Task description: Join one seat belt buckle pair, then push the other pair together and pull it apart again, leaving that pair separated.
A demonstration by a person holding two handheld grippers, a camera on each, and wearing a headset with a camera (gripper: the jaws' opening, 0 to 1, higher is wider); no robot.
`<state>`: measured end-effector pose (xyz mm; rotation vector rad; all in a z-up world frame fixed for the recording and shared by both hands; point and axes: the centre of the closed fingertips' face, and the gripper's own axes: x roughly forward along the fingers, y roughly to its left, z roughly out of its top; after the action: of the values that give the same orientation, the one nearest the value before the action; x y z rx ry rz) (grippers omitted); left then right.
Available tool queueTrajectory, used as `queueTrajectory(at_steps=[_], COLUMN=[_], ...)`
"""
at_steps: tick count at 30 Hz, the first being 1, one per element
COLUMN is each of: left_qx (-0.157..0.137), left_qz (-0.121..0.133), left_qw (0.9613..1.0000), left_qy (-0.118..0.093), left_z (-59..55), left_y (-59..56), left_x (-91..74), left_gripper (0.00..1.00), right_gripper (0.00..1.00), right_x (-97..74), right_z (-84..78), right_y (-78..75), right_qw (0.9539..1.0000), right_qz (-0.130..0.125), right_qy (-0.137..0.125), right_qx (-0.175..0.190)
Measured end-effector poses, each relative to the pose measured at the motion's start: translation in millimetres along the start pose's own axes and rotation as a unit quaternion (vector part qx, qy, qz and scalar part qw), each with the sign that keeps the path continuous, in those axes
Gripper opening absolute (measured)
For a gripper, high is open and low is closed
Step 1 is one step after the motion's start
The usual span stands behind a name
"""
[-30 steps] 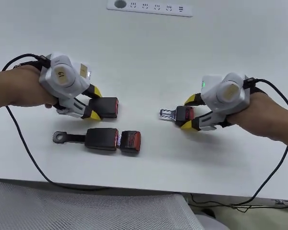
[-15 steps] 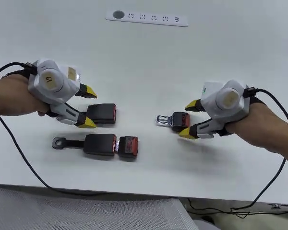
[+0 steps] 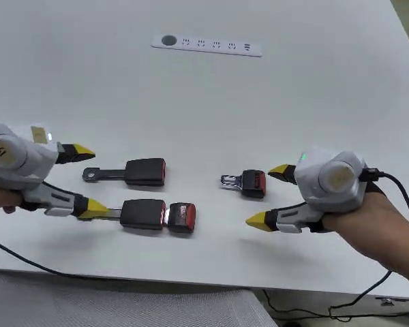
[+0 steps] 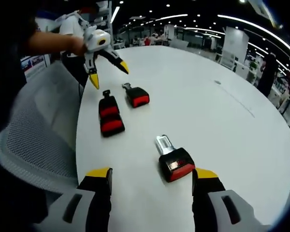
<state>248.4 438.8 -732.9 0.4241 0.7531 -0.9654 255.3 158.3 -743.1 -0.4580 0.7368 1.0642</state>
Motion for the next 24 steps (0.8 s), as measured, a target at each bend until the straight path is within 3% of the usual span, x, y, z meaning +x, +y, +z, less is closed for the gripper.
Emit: queueTrajectory(at_steps=[4,9,12,16,20,24], left_qx=[-0.021,-0.039,-0.042,-0.056,-0.059,-0.067], left_qz=[0.018,0.032,0.033,0.045,0.057,0.067], left_qw=[0.9996,0.9985,0.9985,0.9971,0.9962,0.9948], left_qy=[-0.007,-0.020,-0.014,-0.023,-0.030,-0.036], left_z=[-8.9,-14.5,-20.1,-27.1,-25.7,-25.1], left_y=[1.0,-2.4,-7.3,-3.2,-2.0,-5.6], left_x=[-9.7,-23.2,-26.7,-34.6,-36.6,-37.9], left_gripper=[0.82,0.87,0.89,0.91,0.96,1.00], right_gripper=[0.69,0.75,0.81,0.88,0.99,0.99], right_x=[-9.7,-18.2,-19.7,-20.1,-23.2,-24.2], right_z=[-3.2,-4.0,-5.9,-7.4,-6.4,-9.3], right_y=[-0.3,12.4,13.0,13.9,16.4,20.5], right_qw=[0.9995,0.9990,0.9988,0.9980,0.9964,0.9959], right_qz=[-0.024,-0.026,-0.026,-0.036,-0.050,-0.056], right_qy=[-0.012,-0.019,-0.025,-0.035,-0.050,-0.050], right_qx=[0.015,0.029,0.033,0.040,0.047,0.052])
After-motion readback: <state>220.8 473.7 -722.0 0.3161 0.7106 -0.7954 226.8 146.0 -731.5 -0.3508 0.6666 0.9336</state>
